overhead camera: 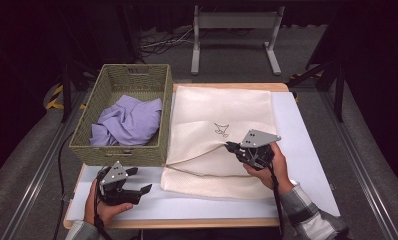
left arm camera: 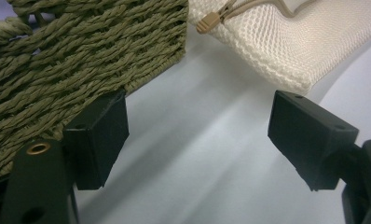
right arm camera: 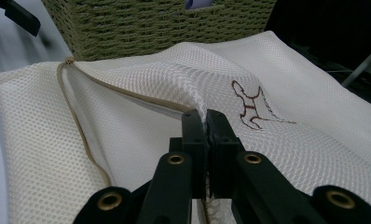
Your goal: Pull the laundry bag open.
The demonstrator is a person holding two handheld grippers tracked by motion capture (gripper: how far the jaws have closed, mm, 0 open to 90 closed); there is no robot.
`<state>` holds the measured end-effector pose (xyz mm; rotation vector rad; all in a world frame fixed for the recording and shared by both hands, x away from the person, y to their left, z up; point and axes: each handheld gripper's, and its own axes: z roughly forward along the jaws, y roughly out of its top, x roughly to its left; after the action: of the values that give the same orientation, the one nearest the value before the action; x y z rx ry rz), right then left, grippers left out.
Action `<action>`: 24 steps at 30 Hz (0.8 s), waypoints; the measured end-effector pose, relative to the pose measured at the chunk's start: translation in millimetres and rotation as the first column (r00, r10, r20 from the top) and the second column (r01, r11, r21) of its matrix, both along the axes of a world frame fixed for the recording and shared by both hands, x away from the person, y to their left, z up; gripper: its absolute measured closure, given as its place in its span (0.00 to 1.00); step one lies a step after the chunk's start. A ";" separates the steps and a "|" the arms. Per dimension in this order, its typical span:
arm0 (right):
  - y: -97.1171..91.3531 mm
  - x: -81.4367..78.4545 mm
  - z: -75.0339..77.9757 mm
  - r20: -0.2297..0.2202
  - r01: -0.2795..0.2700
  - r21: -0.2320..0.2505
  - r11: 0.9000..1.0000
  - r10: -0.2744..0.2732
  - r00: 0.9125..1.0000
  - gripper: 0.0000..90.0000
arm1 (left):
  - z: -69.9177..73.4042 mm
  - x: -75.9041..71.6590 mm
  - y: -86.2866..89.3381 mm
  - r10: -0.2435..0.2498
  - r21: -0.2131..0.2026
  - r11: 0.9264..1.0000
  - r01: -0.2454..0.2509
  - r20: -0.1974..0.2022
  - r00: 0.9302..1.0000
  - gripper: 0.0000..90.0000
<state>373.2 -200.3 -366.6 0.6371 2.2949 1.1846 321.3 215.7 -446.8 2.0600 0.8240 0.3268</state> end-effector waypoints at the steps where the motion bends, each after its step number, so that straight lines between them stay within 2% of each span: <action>1: 0.5 0.3 1.0 0.000 0.000 0.002 1.000 0.000 1.000 0.97 | 0.0 0.0 0.2 -0.002 -0.002 1.000 0.002 -0.001 1.000 0.23; 17: 3.5 2.9 5.3 0.015 0.004 0.019 1.000 -0.004 1.000 0.97 | -0.6 0.9 -0.6 -0.025 0.022 0.999 0.024 0.002 1.000 0.23; 24: 1.2 2.3 7.6 0.020 0.006 0.029 1.000 -0.007 1.000 0.97 | 1.3 -1.9 0.6 -0.013 0.023 1.000 0.012 0.012 1.000 0.23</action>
<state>375.5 -199.0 -359.0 0.6395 2.2610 1.2179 319.4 216.3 -445.5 2.0820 0.8035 0.3426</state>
